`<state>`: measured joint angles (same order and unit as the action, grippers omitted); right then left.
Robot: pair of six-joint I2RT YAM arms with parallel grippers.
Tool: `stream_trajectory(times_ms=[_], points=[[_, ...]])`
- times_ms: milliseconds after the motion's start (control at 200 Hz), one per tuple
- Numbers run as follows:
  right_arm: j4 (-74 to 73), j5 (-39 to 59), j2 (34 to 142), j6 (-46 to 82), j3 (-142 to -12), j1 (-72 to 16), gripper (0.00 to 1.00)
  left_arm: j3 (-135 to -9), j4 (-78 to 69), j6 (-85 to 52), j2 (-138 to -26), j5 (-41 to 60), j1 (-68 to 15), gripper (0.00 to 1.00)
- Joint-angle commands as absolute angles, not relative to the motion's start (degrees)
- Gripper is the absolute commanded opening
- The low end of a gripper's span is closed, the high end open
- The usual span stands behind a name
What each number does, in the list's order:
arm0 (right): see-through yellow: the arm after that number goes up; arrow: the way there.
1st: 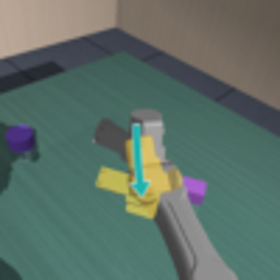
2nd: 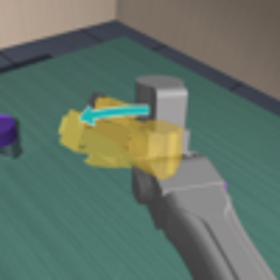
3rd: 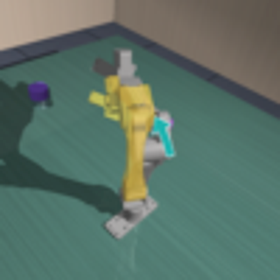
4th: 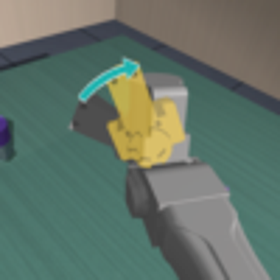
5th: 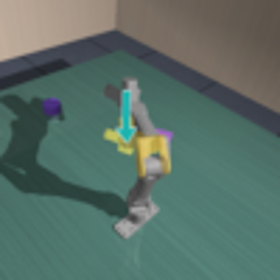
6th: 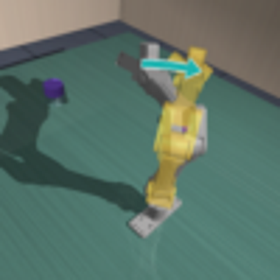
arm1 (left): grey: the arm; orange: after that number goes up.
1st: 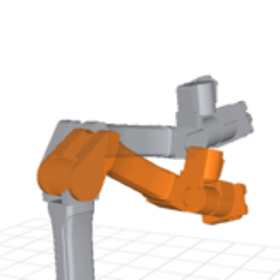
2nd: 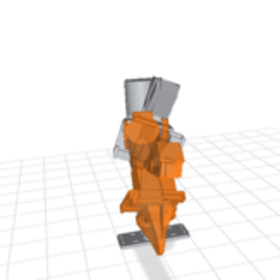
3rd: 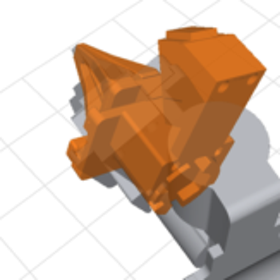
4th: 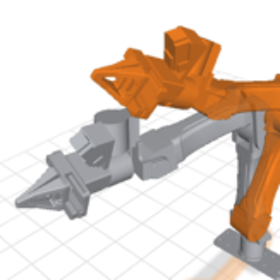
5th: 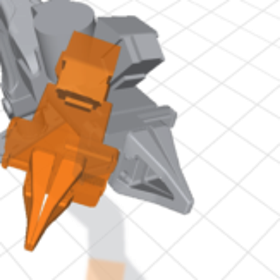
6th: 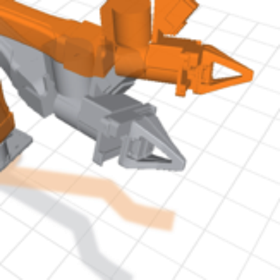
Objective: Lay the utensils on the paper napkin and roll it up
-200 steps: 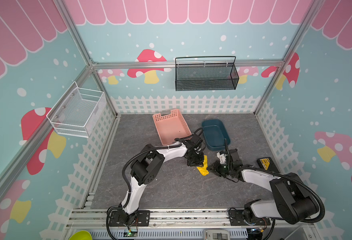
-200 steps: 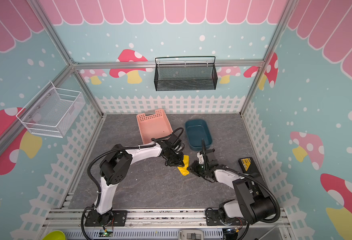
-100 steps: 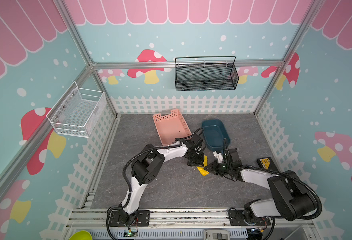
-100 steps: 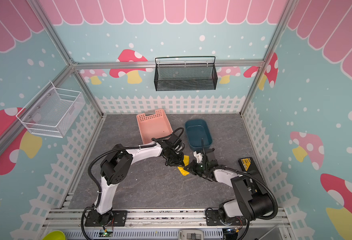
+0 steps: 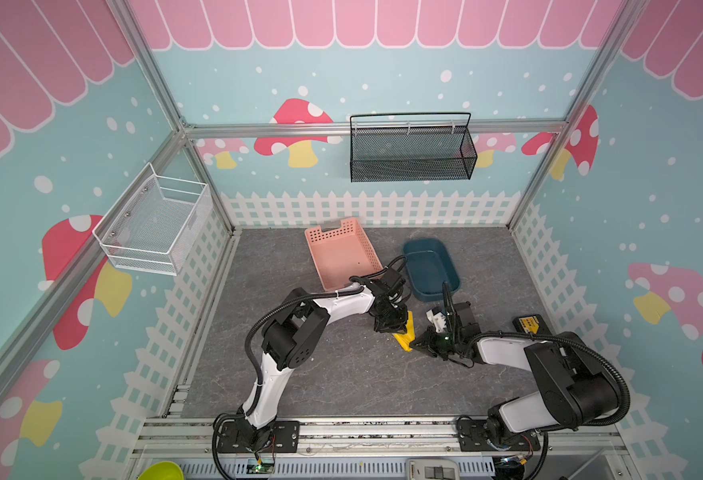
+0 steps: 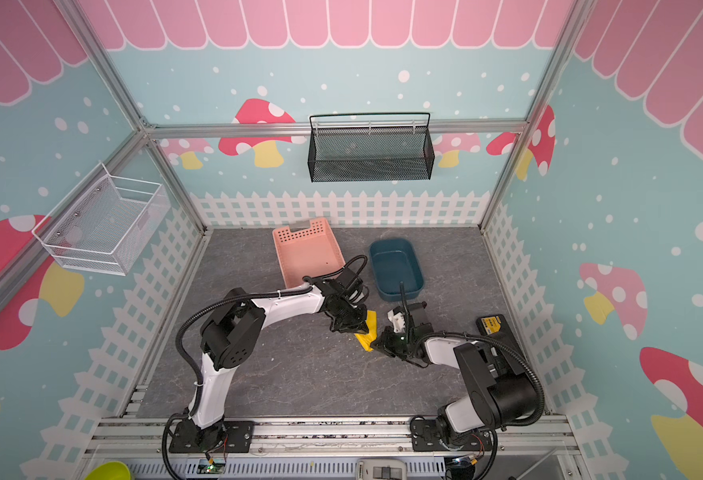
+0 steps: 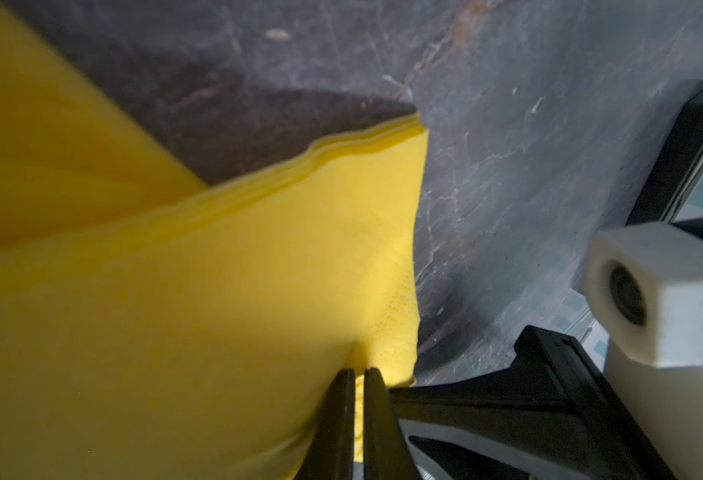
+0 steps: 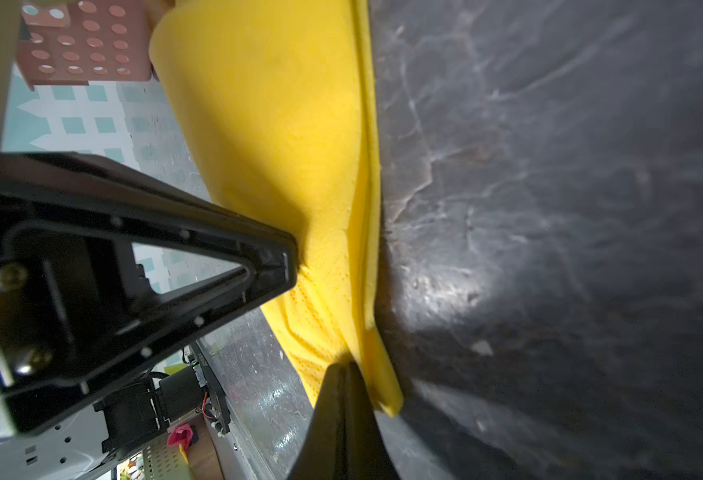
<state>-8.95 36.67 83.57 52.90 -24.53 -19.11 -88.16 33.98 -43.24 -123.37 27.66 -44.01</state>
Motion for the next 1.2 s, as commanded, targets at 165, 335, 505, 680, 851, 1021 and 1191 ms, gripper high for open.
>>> stream_trajectory(times_ms=[165,335,505,680,851,1021,1191], points=[[-17.29,43.84,83.05,57.19,-23.69,-19.14,0.0,-87.79,38.05,-42.4,-125.95,25.14,-43.77,0.12],[-22.52,46.08,87.31,58.01,-22.56,-19.85,0.0,-87.8,38.23,-42.28,-125.96,25.09,-43.76,0.12],[-20.53,45.14,93.88,55.96,-22.18,-19.93,0.0,-87.88,38.28,-42.19,-126.04,25.13,-43.77,0.12],[-12.29,39.2,93.43,52.34,-23.01,-19.95,0.0,-87.92,38.65,-42.02,-125.95,25.04,-43.68,0.12],[-11.82,40.92,87.52,52.76,-25.8,-19.88,0.0,-88.15,38.68,-41.93,-126.01,25.09,-43.69,0.12],[-11.9,42.31,85.2,52.42,-28.86,-19.13,0.02,-88.23,38.68,-41.95,-125.94,25.26,-43.7,0.12],[-10.28,40.58,88.77,50.27,-29.79,-18.16,0.01,-88.25,38.89,-41.77,-125.56,25.15,-43.68,0.12]])
